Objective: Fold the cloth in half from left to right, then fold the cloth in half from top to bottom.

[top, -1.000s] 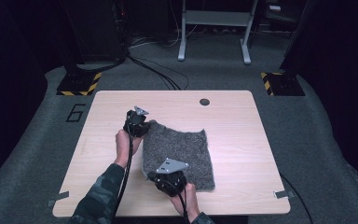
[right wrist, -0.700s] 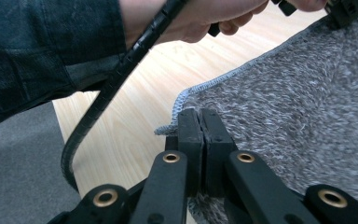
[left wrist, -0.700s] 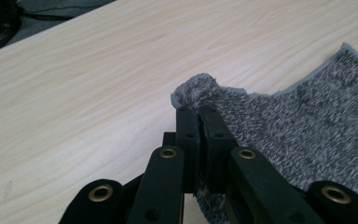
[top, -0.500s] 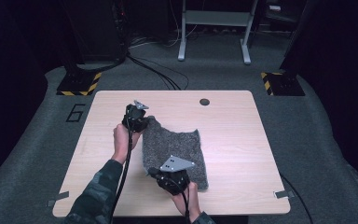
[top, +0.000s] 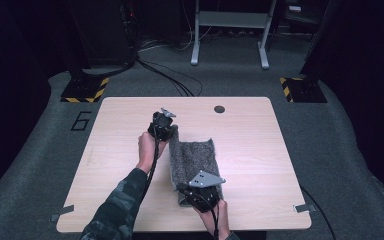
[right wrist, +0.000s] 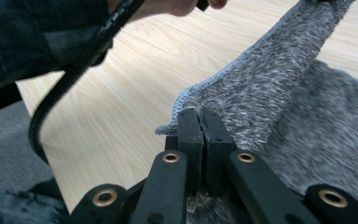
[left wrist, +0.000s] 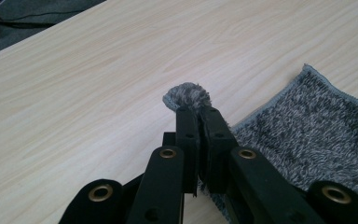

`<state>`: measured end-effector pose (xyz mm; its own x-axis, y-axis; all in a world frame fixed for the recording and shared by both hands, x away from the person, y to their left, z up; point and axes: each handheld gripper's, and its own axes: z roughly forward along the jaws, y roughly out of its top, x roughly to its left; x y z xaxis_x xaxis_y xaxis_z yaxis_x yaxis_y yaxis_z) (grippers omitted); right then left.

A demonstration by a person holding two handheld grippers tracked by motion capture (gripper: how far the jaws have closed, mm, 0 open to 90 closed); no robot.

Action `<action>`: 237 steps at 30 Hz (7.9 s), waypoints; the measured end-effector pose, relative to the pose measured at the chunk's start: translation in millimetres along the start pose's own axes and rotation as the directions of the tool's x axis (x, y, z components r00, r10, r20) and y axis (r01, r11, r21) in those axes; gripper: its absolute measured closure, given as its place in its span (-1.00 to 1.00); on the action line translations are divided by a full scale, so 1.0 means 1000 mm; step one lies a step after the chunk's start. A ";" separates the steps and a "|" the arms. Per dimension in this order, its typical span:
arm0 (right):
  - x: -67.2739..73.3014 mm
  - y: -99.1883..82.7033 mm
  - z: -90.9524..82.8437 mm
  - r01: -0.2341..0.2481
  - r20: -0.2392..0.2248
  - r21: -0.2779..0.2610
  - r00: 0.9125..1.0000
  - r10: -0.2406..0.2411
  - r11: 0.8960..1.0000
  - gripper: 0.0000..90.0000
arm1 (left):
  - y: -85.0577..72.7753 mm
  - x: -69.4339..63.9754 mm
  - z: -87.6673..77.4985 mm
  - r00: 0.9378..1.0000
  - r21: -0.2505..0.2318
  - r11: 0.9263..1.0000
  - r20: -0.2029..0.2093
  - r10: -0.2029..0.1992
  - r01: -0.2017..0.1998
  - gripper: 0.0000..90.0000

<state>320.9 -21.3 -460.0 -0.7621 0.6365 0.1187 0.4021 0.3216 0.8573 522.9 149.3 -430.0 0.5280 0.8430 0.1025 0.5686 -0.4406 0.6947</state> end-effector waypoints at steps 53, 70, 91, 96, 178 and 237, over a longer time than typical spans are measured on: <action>-0.090 -0.072 -0.082 -0.252 0.291 0.085 0.932 0.218 0.964 0.19 | -0.012 -0.052 0.025 0.991 -0.043 0.999 0.133 -0.024 0.029 -0.53; -0.096 -0.066 -0.037 -0.201 0.279 0.230 0.951 0.134 0.952 -0.03 | -0.102 -0.094 -0.020 0.974 0.044 0.996 0.218 0.067 -0.079 -0.65; -0.068 -0.077 -0.038 -0.137 0.253 0.273 0.965 0.066 0.952 -0.16 | -0.153 -0.122 -0.046 0.960 0.040 0.985 0.232 0.155 -0.169 -0.66; -0.072 -0.075 -0.044 -0.158 0.220 0.258 0.970 0.101 0.953 -0.29 | -0.151 -0.111 -0.052 0.961 0.030 0.991 0.250 0.118 -0.129 -0.66; -0.196 0.022 0.050 -0.218 0.273 0.194 0.948 0.161 0.956 0.95 | -0.042 -0.040 0.036 0.991 -0.046 0.998 0.126 -0.039 0.045 0.93; -0.157 0.039 -0.009 -0.046 0.229 0.021 0.973 0.040 0.999 0.95 | -0.053 -0.052 -0.028 0.986 -0.224 0.973 0.142 0.091 -0.058 0.91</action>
<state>451.6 -114.6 -441.0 -0.6088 0.7926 0.0350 0.4473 0.3064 0.8403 447.5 137.2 -451.6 0.6617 0.7471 0.0637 0.3812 -0.4083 0.8295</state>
